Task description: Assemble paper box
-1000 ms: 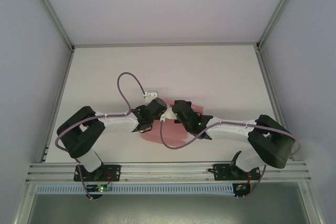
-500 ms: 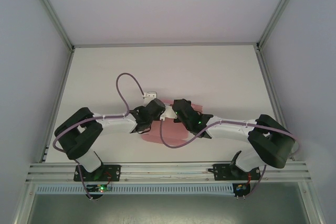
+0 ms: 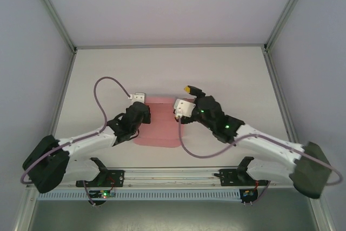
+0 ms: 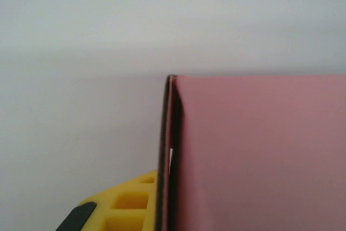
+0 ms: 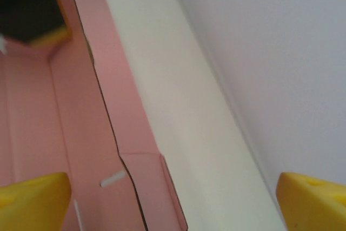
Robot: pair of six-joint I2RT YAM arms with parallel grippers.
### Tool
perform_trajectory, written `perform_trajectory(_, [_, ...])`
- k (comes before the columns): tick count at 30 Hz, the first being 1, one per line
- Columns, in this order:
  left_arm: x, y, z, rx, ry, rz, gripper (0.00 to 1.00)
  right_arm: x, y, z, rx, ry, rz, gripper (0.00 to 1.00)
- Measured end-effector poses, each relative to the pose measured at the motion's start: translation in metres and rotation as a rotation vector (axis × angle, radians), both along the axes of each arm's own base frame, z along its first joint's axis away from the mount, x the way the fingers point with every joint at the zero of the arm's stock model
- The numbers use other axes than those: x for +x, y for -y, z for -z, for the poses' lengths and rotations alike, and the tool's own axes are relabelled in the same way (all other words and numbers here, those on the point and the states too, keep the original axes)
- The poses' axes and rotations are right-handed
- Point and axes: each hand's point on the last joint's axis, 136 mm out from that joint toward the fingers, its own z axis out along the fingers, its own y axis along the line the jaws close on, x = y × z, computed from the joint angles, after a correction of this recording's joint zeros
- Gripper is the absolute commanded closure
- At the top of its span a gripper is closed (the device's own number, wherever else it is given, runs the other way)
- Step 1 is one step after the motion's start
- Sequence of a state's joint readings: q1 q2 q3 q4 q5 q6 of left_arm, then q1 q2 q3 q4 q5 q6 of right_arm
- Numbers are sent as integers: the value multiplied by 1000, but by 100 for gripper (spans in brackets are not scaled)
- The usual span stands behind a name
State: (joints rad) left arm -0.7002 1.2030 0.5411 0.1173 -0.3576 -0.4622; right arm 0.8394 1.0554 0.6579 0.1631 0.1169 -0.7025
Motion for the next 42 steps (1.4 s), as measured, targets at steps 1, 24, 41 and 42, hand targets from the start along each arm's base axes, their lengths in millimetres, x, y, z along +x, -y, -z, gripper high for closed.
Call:
perform_trajectory(1, [1, -1, -9, -5, 24, -1, 100, -6, 1, -16, 50, 19, -16, 2])
perform_trajectory(24, [-12, -12, -59, -18, 187, 52, 100, 27, 30, -57, 330, -344, 127, 2])
perform_trajectory(41, [-10, -6, -32, 16, 112, 65, 100, 24, -16, -27, 333, -472, -30, 2])
perform_trajectory(42, [-9, -5, -30, 12, 106, 64, 100, 25, -17, -29, 341, -468, -35, 2])
